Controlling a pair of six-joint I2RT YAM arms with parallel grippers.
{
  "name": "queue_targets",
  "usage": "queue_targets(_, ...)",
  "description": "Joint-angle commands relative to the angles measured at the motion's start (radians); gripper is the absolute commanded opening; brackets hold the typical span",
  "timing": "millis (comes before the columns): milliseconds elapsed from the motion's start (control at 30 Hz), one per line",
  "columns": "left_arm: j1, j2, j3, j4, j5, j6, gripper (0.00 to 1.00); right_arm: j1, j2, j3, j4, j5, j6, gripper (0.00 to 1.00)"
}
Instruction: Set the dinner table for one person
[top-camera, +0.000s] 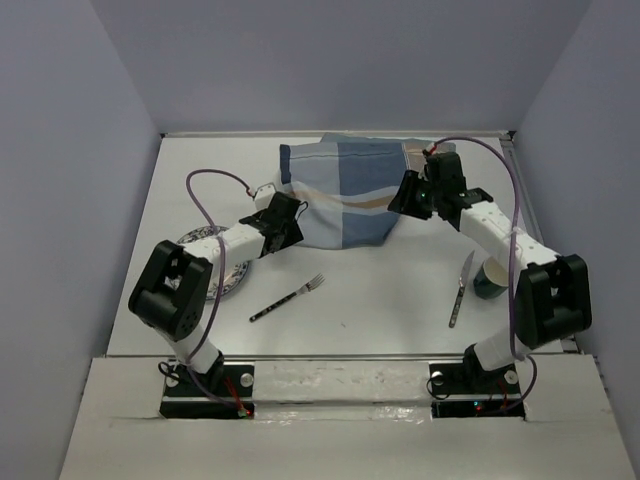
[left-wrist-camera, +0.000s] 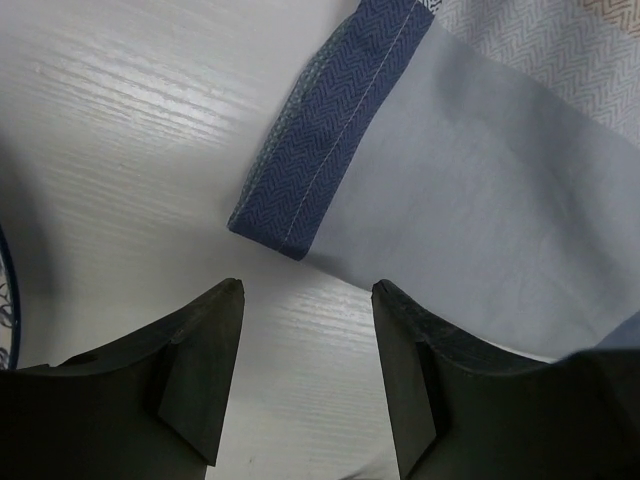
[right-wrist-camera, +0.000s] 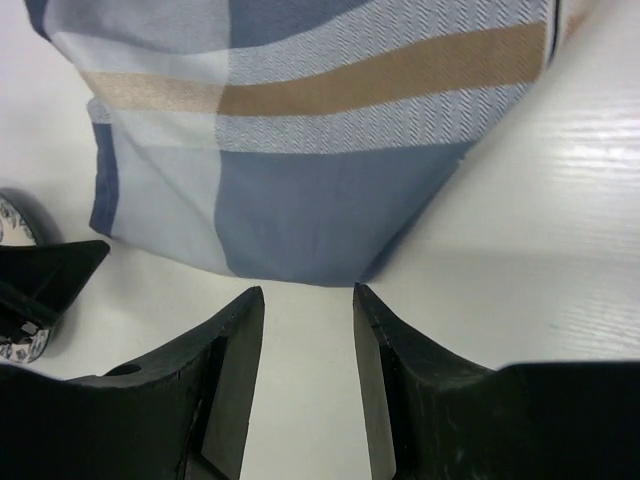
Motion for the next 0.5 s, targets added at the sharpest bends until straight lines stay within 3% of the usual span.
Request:
queue_targets(0, 0.005, 0.027, 0.031, 0.053, -0.056, -0.079, 0.64, -0.013, -0.091, -0.079, 0.054, -0.060, 0.010, 0.48)
queue_targets(300, 0.019, 0.078, -0.018, 0.117, -0.091, -0.096, 0.60, -0.013, -0.181, -0.201, 0.047, -0.101, 0.012, 0.51)
queue_targets(467, 0.019, 0.099, -0.044, 0.168, -0.093, -0.092, 0.51, -0.013, -0.219, -0.255, 0.031, -0.097, 0.008, 0.54)
